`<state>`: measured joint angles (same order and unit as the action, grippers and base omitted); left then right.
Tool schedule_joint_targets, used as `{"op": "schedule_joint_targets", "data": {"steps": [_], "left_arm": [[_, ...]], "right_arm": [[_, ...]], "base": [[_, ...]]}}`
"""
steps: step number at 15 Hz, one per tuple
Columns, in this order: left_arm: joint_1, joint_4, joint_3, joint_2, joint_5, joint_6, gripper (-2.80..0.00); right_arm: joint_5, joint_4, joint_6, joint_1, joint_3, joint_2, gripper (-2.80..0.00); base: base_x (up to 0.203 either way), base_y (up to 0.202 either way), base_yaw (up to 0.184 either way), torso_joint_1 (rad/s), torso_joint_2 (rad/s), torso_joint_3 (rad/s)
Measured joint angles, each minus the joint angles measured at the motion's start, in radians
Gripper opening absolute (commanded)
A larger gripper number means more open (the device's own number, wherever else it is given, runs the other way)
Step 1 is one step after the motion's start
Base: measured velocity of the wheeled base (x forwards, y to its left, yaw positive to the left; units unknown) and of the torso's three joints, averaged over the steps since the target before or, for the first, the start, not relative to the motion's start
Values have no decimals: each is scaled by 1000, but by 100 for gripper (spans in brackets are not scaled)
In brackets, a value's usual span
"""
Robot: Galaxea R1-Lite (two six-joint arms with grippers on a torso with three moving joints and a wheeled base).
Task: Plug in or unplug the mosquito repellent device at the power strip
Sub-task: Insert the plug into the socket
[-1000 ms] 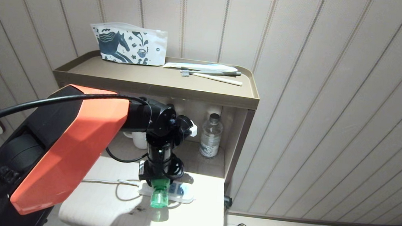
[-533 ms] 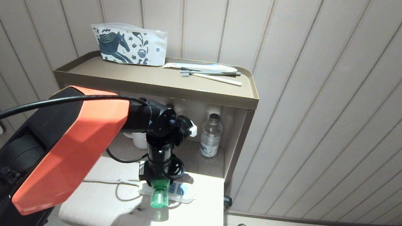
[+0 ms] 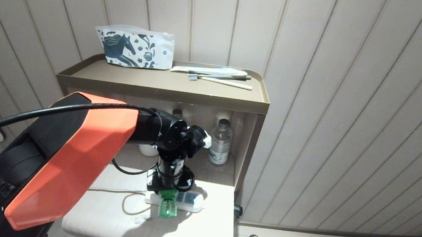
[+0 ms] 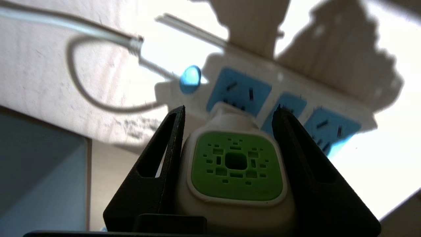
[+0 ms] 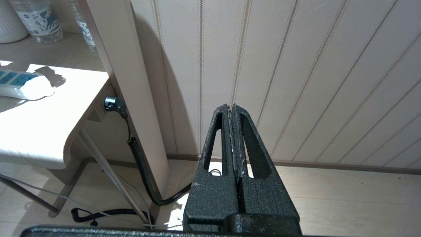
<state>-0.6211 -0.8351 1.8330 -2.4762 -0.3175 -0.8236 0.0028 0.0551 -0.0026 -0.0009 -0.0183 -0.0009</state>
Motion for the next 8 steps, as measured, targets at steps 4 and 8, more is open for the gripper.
{"op": "schedule_joint_targets", "data": {"steps": [4,8], "left_arm": [[29,52,-37,6,-73,-44,-280],[49,49,-43,8,-71,-44,-280]], "right_arm": [[0,0,0,-2,0,0,-280],[0,0,0,0,0,0,-280]], "base": [[0,0,0,0,0,0],[0,0,0,0,0,0]]}}
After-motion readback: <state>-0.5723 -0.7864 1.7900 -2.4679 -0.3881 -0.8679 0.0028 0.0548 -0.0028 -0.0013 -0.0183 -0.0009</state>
